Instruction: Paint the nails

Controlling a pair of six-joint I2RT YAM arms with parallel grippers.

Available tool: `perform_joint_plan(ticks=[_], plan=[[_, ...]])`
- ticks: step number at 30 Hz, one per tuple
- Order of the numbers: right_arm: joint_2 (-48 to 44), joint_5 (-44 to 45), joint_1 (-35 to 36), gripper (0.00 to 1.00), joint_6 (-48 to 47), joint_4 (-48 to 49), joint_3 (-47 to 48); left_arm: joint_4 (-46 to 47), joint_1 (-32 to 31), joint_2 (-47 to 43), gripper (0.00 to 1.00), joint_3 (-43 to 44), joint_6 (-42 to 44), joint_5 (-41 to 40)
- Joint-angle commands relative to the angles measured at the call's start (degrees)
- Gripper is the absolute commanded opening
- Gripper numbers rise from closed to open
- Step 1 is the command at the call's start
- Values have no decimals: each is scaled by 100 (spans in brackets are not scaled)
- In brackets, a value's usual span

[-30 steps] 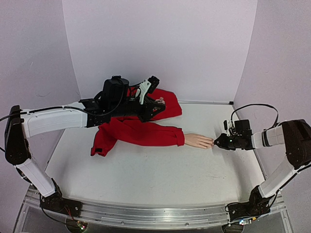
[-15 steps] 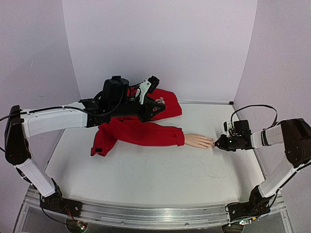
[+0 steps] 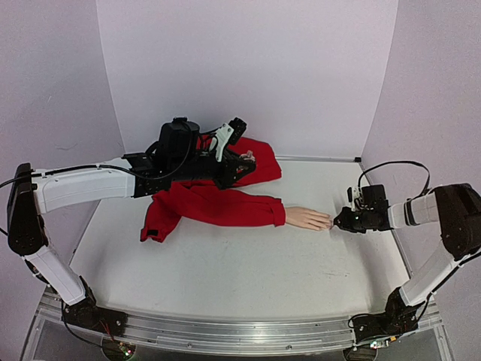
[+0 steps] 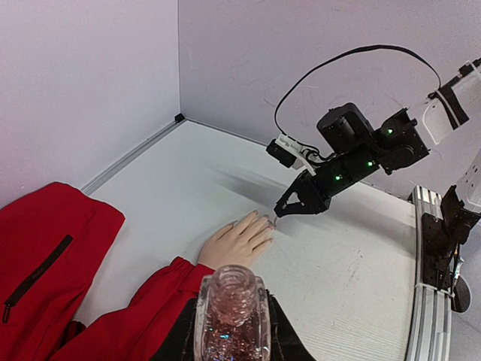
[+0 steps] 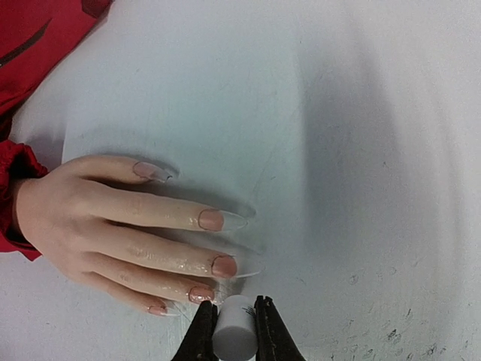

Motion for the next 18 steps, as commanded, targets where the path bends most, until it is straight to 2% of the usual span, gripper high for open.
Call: perform_joint_plan(ticks=[1,18], plan=[[-315,44,38,0,3,-72,19,308,-19,-236,0,196,55,92],[-221,-506,56,0,-59,251,-32,302,-20,-299,0,118,57,55]])
